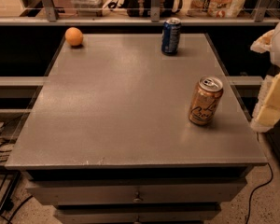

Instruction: Move orange can near orange

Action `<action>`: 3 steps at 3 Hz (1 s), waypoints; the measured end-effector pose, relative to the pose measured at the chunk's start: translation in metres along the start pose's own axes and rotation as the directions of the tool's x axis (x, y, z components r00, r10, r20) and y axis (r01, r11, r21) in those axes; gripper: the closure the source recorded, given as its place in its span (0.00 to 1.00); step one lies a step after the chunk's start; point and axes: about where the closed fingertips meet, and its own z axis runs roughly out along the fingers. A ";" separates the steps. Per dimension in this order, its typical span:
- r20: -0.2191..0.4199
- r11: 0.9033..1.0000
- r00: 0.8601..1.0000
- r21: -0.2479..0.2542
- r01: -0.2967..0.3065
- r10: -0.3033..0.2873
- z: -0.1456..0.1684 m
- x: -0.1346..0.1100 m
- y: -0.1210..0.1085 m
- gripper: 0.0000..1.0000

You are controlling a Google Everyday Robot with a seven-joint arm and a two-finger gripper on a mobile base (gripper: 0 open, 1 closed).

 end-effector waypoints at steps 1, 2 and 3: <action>0.000 1.000 1.000 0.000 0.000 0.000 0.000 0.000 0.000 0.00; 0.071 0.999 0.997 -0.005 -0.036 0.036 0.008 0.004 -0.005 0.00; 0.210 0.996 0.973 -0.019 -0.091 0.093 0.025 0.000 -0.007 0.00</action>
Offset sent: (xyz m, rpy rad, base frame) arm 0.0166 -0.0127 -0.0213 0.2097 -0.0072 -0.0422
